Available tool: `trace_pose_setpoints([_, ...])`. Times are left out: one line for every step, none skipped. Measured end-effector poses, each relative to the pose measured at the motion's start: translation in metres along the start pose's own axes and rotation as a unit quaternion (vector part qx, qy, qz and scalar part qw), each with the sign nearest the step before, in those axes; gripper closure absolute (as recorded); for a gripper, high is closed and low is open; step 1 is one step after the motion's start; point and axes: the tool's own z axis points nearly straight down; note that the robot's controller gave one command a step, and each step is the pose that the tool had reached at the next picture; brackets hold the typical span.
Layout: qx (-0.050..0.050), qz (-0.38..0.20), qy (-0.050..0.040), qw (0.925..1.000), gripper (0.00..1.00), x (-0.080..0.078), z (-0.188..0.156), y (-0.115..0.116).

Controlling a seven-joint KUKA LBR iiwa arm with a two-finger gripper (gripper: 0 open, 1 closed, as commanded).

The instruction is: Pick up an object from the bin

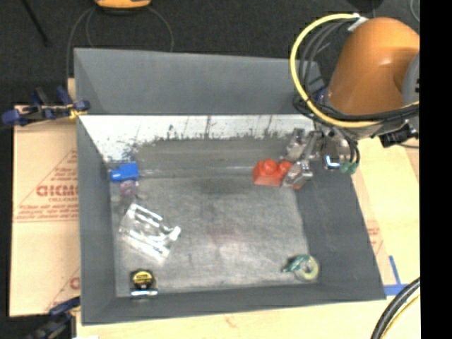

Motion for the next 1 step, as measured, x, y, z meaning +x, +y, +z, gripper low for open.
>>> trace_pose_setpoints([0.0, -0.076, 0.0066, 0.9971, 1.0, 0.0378, 0.0323, 0.0184])
